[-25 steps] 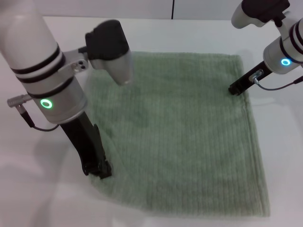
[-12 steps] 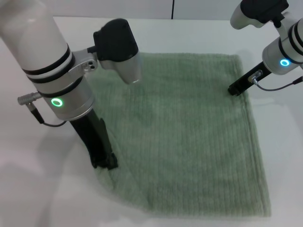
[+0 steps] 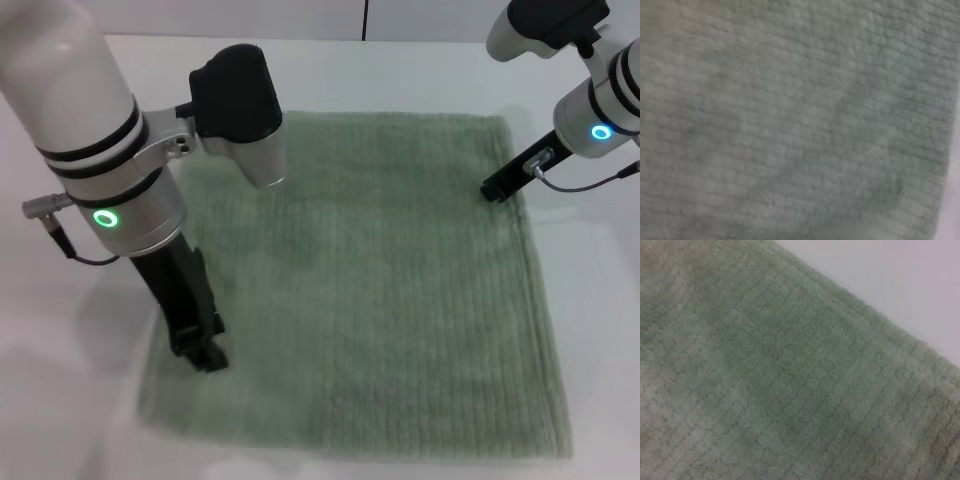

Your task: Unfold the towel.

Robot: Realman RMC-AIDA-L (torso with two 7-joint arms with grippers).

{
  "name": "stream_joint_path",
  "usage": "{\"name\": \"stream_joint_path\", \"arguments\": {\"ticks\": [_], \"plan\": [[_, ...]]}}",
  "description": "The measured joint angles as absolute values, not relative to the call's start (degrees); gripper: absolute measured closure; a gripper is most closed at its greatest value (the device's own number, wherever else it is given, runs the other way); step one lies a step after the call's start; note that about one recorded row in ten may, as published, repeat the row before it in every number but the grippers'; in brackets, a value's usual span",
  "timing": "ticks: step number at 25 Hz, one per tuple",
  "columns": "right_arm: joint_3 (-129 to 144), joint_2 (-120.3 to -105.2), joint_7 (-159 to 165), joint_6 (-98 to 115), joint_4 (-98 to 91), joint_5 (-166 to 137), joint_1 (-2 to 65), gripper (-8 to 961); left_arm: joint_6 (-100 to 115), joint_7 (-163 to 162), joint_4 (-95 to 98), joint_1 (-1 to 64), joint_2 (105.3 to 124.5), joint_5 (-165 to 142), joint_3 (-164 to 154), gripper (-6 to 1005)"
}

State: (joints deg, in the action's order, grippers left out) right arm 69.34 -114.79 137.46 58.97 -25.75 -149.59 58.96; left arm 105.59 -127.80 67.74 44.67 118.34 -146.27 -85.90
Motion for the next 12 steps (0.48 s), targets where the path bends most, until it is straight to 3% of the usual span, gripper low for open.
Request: {"name": "stream_joint_path", "arguments": {"ticks": [10, 12], "plan": [[69.3, -114.79, 137.5, 58.8, -25.8, -149.7, 59.1, 954, 108.4, -127.0, 72.7, 44.5, 118.28, -148.4, -83.9, 450], [69.3, -114.79, 137.5, 58.5, -25.8, -149.7, 59.1, 954, 106.6, -126.5, 73.7, 44.5, 118.42, -148.2, -82.3, 451]]}}
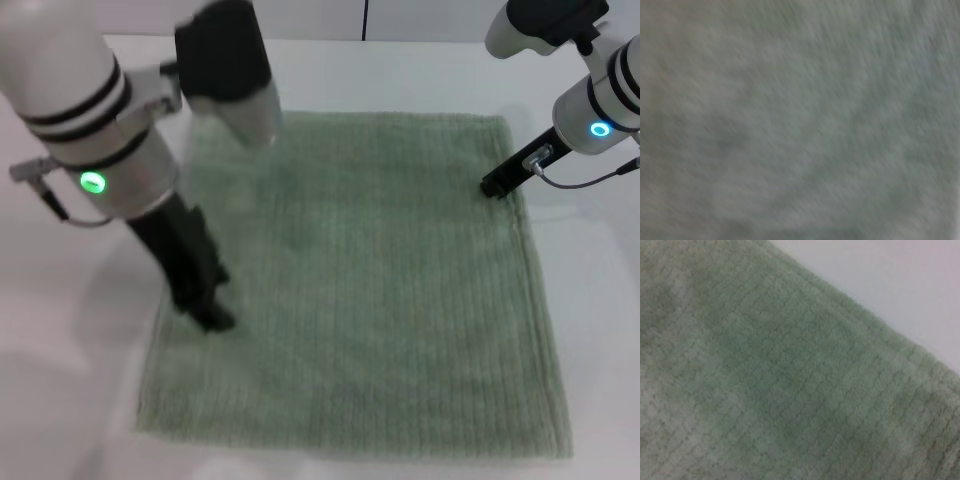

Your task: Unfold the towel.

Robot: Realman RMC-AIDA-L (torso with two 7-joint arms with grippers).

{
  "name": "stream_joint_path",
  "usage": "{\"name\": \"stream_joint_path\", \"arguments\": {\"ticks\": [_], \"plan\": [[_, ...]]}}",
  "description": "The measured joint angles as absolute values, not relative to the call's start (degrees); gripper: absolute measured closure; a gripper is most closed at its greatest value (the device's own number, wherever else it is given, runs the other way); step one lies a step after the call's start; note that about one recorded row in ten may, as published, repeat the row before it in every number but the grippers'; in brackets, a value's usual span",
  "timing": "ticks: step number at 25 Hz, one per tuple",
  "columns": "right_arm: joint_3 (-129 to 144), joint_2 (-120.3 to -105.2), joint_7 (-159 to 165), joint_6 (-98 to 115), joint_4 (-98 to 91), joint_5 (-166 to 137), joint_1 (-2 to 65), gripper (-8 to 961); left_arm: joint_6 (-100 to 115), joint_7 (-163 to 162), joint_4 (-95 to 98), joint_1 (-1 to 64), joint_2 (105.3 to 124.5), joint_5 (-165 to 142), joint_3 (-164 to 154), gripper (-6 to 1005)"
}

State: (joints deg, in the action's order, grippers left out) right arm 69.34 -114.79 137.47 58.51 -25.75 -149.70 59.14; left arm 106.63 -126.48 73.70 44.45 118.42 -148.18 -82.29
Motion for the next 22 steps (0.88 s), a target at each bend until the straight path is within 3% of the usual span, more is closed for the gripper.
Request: {"name": "stream_joint_path", "arguments": {"ticks": [14, 22], "plan": [[67.2, -115.10, 138.0, 58.3, -33.0, -149.0, 58.5, 954, 77.5, -125.0, 72.2, 40.6, 118.44, -136.0, -77.9, 455], [66.6, -118.98, 134.1, 47.2, -49.4, -141.2, 51.9, 954, 47.5, -115.5, 61.8, 34.9, 118.37, -110.2, -70.7, 456]]}}
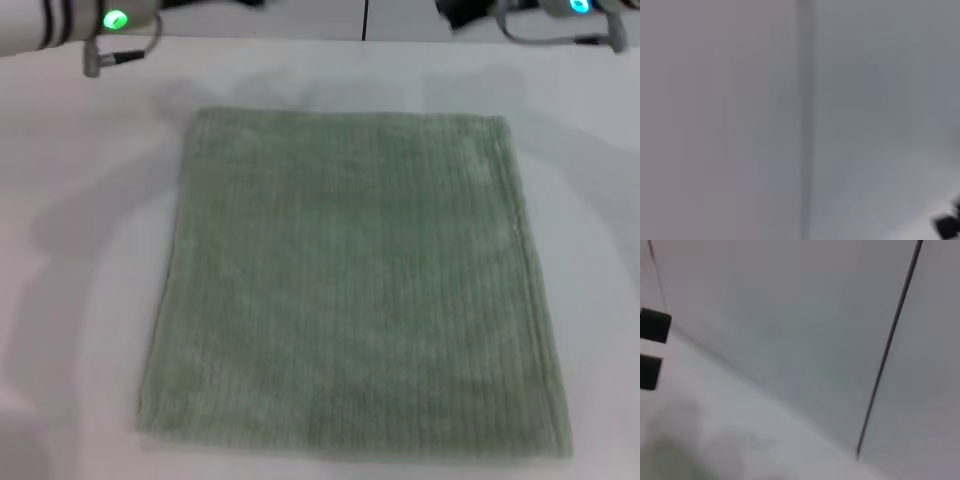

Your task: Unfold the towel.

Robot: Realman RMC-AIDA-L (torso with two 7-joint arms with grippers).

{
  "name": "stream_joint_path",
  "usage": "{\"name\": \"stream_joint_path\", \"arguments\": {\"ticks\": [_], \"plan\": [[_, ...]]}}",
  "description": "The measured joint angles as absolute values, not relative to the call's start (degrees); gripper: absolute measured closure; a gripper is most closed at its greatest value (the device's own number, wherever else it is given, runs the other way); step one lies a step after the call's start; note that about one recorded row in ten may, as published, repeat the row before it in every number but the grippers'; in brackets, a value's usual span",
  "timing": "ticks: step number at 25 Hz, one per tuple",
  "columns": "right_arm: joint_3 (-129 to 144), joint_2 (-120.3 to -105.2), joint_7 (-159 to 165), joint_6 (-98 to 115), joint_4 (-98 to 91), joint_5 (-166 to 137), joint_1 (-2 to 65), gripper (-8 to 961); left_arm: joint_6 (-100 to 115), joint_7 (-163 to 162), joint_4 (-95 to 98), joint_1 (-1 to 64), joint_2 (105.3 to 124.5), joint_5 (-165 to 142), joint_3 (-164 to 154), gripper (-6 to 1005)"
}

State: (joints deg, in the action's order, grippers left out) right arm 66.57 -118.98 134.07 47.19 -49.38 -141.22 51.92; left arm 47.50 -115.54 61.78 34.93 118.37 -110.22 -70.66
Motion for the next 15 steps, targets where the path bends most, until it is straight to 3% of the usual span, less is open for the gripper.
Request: {"name": "stream_joint_path", "arguments": {"ticks": [8, 15], "plan": [[78.0, -119.26, 107.5, 25.3, -51.0, -104.8, 41.9, 954, 42.7, -76.4, 35.6, 37.3, 118.54, -69.4, -56.5, 456], [82.6, -119.47, 79.7, 20.7, -51.0, -74.4, 36.0, 954, 44.5, -49.6, 22.5, 38.2, 118.63, -43.3, -53.8, 456]]}}
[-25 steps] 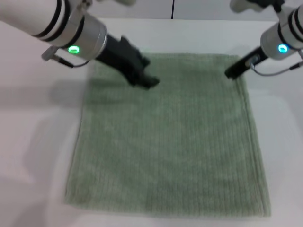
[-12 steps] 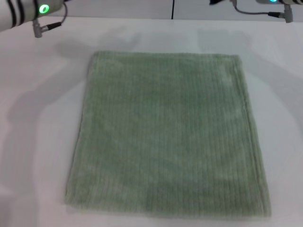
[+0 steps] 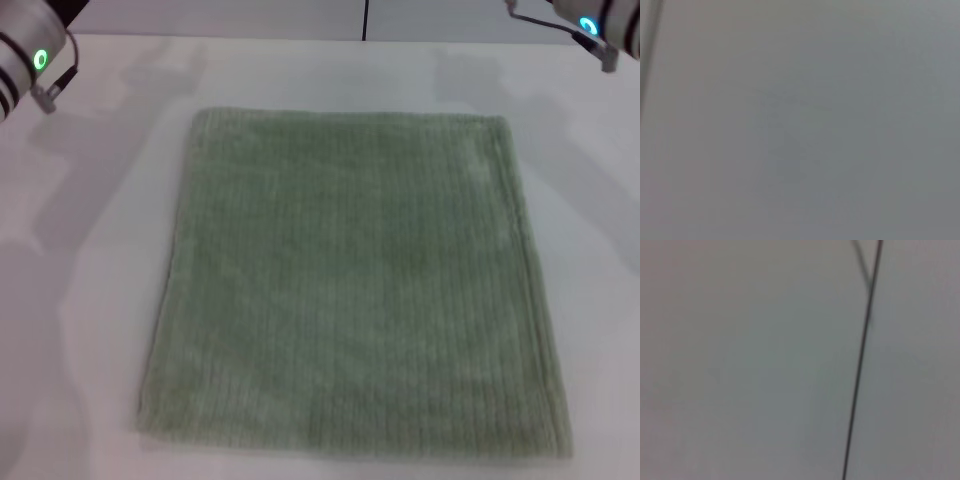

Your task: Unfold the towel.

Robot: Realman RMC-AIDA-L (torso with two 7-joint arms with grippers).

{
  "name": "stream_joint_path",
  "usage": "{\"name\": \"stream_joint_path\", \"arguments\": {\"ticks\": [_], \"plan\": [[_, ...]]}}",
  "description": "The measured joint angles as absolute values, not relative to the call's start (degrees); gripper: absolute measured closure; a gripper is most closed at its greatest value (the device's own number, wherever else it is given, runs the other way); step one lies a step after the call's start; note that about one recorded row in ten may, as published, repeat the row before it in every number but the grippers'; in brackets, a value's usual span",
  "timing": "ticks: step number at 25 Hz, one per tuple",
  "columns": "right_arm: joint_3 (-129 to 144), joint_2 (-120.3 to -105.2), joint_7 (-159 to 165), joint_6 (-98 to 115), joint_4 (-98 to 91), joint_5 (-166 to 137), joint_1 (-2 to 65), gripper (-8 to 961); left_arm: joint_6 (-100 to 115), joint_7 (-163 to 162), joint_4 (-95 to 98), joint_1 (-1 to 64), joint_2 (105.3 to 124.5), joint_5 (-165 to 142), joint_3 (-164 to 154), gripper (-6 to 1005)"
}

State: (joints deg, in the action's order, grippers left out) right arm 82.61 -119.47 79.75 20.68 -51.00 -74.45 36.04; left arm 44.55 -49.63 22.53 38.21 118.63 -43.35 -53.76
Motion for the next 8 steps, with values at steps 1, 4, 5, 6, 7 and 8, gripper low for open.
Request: {"name": "stream_joint_path", "arguments": {"ticks": [1, 4, 5, 6, 7, 8], "plan": [[82.6, -119.48, 76.5, 21.1, -51.0, -70.4, 35.1, 954, 44.5, -49.6, 22.5, 38.2, 118.63, -43.3, -53.8, 456], [82.1, -119.45, 69.8, 23.3, -51.0, -62.2, 32.9, 954, 46.2, -43.2, 19.1, 38.4, 118.69, -36.5, -53.7, 456], [81.7, -119.44, 67.3, 24.5, -50.8, -59.7, 32.2, 954, 46.6, -42.2, 18.5, 38.5, 118.69, -35.5, -53.7, 456], [81.3, -119.43, 64.5, 26.0, -50.4, -57.0, 31.5, 954, 47.2, -40.8, 17.7, 38.5, 118.70, -34.2, -53.8, 456], [81.0, -119.44, 61.9, 27.2, -50.0, -54.6, 30.9, 954, 47.6, -39.9, 17.1, 38.6, 118.73, -33.2, -53.8, 456], [80.2, -119.46, 54.8, 31.0, -48.2, -47.9, 29.3, 954, 48.4, -38.5, 15.7, 38.8, 118.77, -31.7, -53.8, 456]]}}
